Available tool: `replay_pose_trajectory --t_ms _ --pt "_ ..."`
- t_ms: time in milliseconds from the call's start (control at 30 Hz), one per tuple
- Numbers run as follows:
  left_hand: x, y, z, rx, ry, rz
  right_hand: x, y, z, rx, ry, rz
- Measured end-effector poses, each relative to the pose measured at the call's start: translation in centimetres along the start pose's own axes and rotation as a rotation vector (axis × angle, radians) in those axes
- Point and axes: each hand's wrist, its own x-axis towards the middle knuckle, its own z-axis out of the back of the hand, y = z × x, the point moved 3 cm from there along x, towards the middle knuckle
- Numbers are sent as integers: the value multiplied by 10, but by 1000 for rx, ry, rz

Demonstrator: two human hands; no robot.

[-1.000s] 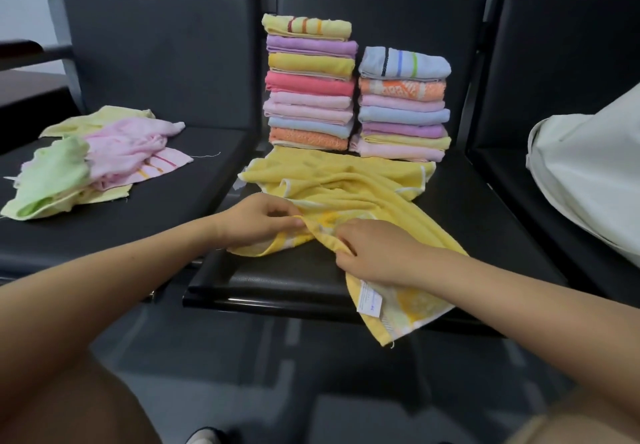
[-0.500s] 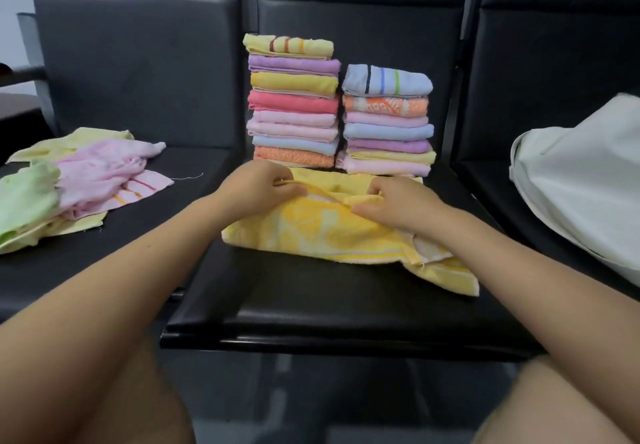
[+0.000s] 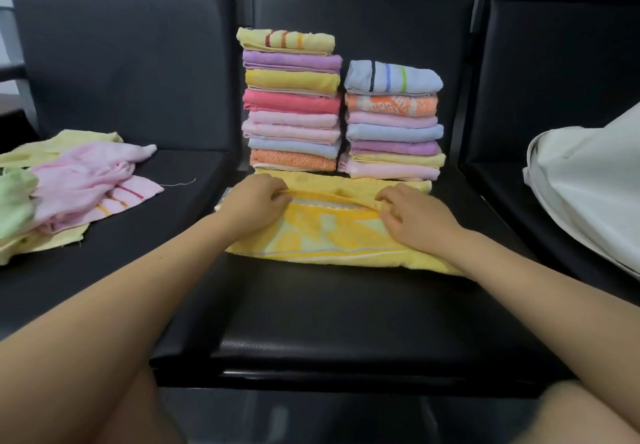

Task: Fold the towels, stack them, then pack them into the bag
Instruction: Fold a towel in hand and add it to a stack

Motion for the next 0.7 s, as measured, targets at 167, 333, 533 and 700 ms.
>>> replay_pose_trajectory --t_ms 167,333,533,700 --pt "0 -1 -1 -66 -79 14 5 6 -4 -79 69 46" --pt "-3 -9 -7 -60 77 62 13 -2 6 5 -154 -165" --pt "-3 -8 -1 -46 70 91 19 -20 6 -34 -37 -283" --pt "-5 -7 -2 -44 52 83 12 -29 8 79 -198 -292"
